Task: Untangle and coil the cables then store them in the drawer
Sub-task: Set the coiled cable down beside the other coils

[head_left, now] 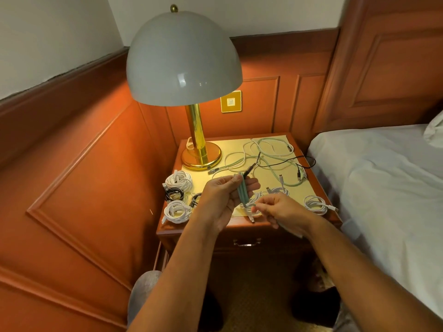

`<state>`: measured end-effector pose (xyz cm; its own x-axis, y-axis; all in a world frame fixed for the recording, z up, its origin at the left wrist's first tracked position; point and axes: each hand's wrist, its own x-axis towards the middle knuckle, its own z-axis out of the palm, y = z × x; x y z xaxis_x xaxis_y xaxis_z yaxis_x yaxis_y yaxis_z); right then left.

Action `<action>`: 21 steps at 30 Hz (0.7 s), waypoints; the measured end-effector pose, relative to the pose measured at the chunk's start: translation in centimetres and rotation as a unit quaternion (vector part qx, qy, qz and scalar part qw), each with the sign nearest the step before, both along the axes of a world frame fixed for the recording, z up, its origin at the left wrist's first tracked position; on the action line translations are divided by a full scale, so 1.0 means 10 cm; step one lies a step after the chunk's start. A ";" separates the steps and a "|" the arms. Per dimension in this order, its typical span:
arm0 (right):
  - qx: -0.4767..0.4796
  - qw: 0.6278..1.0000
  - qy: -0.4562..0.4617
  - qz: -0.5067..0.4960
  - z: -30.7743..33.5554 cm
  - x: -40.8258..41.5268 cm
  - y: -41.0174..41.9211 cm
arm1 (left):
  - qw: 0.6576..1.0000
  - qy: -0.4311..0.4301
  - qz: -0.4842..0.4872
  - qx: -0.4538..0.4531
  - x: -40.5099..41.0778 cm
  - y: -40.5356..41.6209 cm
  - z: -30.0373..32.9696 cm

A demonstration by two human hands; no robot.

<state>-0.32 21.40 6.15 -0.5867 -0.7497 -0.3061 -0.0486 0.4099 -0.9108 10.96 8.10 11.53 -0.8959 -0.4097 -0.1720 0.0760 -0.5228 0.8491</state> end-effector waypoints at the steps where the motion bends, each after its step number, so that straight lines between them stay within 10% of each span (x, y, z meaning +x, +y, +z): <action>1: 0.034 0.998 0.054 0.006 0.07 -0.08 -0.03 | 1.000 0.005 -0.006 -0.004 0.01 0.01 0.01; 6: 0.103 0.975 0.190 0.054 0.50 -0.43 -0.21 | 0.999 0.012 -0.026 -0.022 0.03 0.04 0.02; 13: 0.071 0.972 0.104 0.200 1.29 -0.67 -0.39 | 0.994 -0.002 -0.063 -0.088 -0.04 0.16 -0.07; 21: 0.111 0.920 0.356 0.117 1.31 -0.02 -0.36 | 0.994 -0.034 0.015 -0.104 -0.20 0.10 -0.20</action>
<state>-0.49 17.77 19.23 -0.5284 -0.8463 -0.0676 -0.7115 0.4849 -0.5085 9.01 9.12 9.56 -0.8724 -0.4684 -0.1394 0.0282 -0.3330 0.9425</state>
